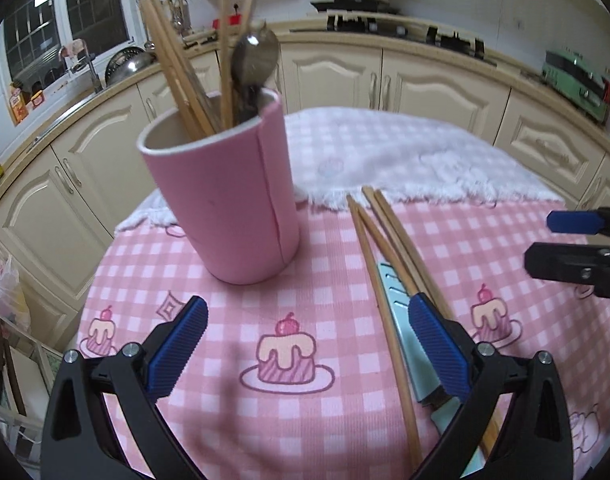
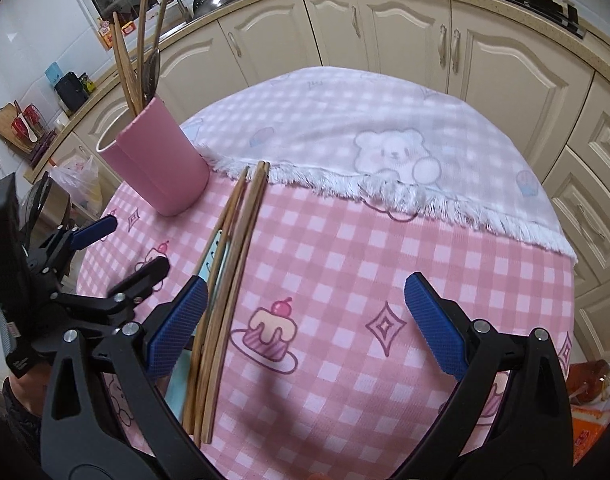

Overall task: Organize utensils
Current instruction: 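Withdraw both open tools back over the remaining chopsticks, then grasp one wooden chopstick with each tool and lift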

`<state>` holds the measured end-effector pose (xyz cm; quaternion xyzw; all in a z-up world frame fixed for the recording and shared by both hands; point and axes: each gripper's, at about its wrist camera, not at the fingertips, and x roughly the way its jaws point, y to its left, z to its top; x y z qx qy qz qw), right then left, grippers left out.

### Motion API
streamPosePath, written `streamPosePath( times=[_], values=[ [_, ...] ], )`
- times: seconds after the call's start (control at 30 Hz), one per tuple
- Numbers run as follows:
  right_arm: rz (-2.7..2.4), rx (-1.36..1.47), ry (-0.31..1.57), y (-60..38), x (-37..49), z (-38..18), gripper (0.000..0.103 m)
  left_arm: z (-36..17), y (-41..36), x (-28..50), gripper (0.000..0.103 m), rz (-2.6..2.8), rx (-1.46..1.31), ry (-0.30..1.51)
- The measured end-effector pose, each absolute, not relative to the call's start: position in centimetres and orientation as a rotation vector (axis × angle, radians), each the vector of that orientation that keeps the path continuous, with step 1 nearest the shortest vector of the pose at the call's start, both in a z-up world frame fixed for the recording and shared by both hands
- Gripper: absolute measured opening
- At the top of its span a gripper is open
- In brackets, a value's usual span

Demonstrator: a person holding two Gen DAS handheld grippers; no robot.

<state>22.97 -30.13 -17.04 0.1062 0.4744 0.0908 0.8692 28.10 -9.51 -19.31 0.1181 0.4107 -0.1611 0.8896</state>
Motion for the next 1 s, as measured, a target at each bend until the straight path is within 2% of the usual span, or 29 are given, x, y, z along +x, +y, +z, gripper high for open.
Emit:
streamPosePath(
  times=[0.3, 0.73, 1.0],
  values=[
    [0.193, 0.206, 1.022, -29.8, 23.3, -17.9, 0.097, -22.0, -10.3, 29.8, 0.098, -0.291, 0.288, 0.932],
    [0.156, 0.017, 1.070, -26.3, 26.8, -20.6, 0.096, -21.9, -9.3, 30.0, 0.098, -0.292, 0.253, 0.914],
    [0.169, -0.006, 1.074, -26.0, 28.2, -21.1, 0.096, -21.8, -7.9, 30.1, 0.098, -0.276, 0.258, 0.917]
  ],
)
